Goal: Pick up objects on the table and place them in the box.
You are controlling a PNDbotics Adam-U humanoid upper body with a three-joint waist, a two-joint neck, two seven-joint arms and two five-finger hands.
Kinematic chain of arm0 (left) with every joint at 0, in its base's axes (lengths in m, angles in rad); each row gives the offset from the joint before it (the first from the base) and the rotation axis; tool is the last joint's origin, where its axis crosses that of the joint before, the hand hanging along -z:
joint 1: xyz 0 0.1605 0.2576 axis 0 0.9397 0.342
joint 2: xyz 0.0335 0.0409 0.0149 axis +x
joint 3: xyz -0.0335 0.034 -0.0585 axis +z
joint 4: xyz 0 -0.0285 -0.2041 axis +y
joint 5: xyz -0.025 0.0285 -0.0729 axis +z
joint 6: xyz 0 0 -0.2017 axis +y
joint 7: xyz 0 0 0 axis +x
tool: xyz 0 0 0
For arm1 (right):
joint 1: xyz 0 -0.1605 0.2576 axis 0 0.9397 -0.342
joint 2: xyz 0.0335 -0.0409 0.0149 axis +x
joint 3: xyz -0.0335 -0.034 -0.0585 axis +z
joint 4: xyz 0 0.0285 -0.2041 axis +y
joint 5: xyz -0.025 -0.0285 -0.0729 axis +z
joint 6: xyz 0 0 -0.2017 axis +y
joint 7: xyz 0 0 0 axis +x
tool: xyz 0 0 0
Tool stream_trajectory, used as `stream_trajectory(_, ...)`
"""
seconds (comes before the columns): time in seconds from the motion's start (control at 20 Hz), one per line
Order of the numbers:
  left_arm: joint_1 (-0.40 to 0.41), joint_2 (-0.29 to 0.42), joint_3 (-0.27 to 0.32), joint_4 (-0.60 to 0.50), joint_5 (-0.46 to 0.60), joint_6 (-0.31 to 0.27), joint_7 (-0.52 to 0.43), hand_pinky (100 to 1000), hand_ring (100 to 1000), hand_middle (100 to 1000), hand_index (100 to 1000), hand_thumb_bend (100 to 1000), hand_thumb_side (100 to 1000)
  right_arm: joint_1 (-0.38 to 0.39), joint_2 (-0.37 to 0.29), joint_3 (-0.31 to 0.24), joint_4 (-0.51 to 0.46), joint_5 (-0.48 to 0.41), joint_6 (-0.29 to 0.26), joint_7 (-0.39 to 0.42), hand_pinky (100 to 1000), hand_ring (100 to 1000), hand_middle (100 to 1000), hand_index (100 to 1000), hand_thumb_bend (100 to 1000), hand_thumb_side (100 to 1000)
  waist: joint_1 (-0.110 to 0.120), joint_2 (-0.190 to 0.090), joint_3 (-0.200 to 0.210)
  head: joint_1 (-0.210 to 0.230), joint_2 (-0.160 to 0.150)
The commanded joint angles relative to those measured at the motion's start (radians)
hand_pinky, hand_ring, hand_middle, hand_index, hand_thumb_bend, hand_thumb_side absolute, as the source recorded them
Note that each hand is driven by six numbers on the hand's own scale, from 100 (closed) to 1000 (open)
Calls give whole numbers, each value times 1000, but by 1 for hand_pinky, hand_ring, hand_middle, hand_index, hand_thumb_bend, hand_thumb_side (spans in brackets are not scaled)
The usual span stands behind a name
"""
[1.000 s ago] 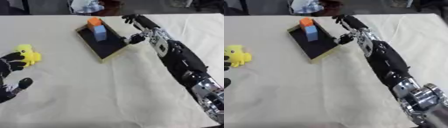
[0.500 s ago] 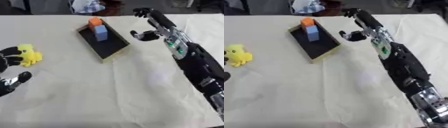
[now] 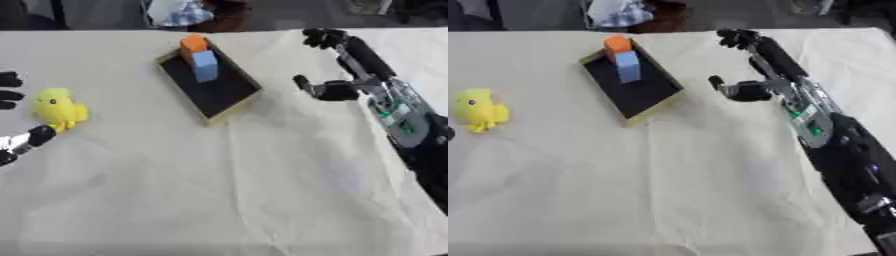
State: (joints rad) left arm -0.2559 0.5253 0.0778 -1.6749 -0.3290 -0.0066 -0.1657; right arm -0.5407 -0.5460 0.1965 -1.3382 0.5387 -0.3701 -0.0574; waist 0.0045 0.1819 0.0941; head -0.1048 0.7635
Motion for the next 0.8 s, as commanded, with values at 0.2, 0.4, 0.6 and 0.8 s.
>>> stream_trajectory(0.2, -90, 215, -25, 205, -46, 8, -90, 793, 783, 800, 891, 751, 414, 77, -88, -35, -268, -230, 146, 92, 747, 770, 735, 918, 328, 267, 16, -31, -13, 12, -11)
stream_trajectory(0.4, -177, 284, -56, 380, -70, -34, -140, 790, 782, 798, 889, 698, 370, 125, -103, -65, -375, -327, 235, 141, 744, 767, 733, 916, 327, 266, 16, -34, -22, 19, -10)
stream_trajectory(0.6, -264, 289, -81, 514, -86, -58, -167, 784, 777, 792, 887, 691, 359, 147, -97, -77, -397, -351, 258, 145, 742, 766, 731, 915, 326, 267, 16, -35, -30, 24, -8)
stream_trajectory(0.8, -338, 263, -105, 607, -105, -80, -196, 779, 770, 785, 885, 699, 360, 154, -89, -80, -401, -360, 264, 143, 741, 765, 730, 914, 323, 267, 15, -34, -37, 27, -7)
